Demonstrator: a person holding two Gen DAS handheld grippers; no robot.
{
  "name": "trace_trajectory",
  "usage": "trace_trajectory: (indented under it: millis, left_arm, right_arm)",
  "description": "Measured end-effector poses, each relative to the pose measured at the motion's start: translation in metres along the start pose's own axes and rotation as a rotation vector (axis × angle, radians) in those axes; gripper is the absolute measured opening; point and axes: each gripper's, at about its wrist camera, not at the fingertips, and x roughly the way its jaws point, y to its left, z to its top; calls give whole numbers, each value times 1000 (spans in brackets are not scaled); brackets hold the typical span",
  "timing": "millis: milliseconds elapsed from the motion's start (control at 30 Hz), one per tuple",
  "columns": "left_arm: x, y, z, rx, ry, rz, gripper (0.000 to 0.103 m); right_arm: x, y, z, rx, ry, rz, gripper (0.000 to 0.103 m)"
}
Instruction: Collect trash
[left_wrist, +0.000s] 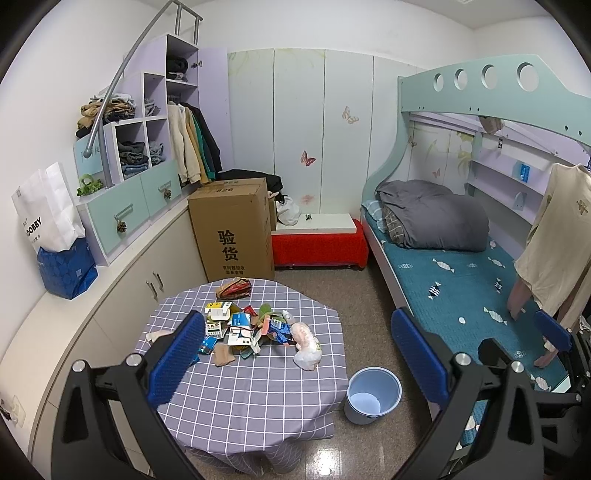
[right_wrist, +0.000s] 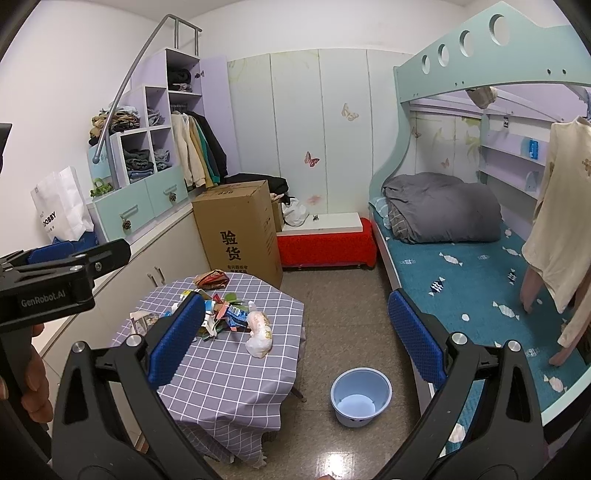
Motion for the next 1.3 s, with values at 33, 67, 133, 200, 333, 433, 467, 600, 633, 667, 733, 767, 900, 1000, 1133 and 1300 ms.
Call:
trace_trajectory:
  millis: [33, 67, 133, 200, 333, 433, 467, 600, 633, 667, 733, 767, 900, 1000, 1133, 1300]
  left_arm:
    - [0, 0, 0, 0, 1, 0, 99]
    - [0, 0, 0, -1, 1, 3, 99]
    - [6, 6, -7, -3, 3, 3, 99]
    - [11, 8, -9, -6, 6, 4, 99]
    - [15, 11, -11, -7, 12, 5, 99]
    - [16, 10, -9, -7, 14, 6, 99]
    - [17, 10, -10, -7, 15, 6, 99]
    - [19, 11, -10, -7, 17, 8, 99]
    - [20, 10, -9, -7, 18, 8, 99]
    - [21, 11, -9, -8, 21, 9, 99]
    - [24, 12, -8, -8, 25, 10, 99]
    - [25, 13, -8, -9, 28, 11, 99]
    - [27, 13, -9, -9, 29, 13, 99]
    - [29, 15, -10, -10, 32, 14, 99]
    - [31, 17, -10, -11, 35, 15, 99]
    - [32, 17, -10, -9, 38, 16, 99]
  right_arm:
    - [2, 0, 0, 0, 1, 1, 97]
    - [2, 2, -1, 0, 2, 2, 97]
    - [2, 2, -1, 0, 2, 1, 97]
    - [4, 2, -1, 2, 4, 1, 97]
    - [11, 5, -2, 1, 11, 6, 97]
    - [15, 4, -1, 1, 16, 11, 97]
    - [15, 4, -1, 1, 17, 13, 97]
    - [16, 0, 2, 6, 23, 19, 97]
    - [17, -1, 3, 7, 25, 20, 97]
    - [18, -1, 3, 7, 26, 21, 97]
    - [19, 0, 3, 7, 27, 22, 97]
    - [19, 0, 3, 7, 27, 24, 97]
    - [21, 1, 3, 6, 29, 25, 97]
    - [22, 1, 3, 6, 30, 26, 97]
    - [23, 3, 2, 4, 29, 26, 97]
    - [28, 3, 3, 3, 38, 32, 97]
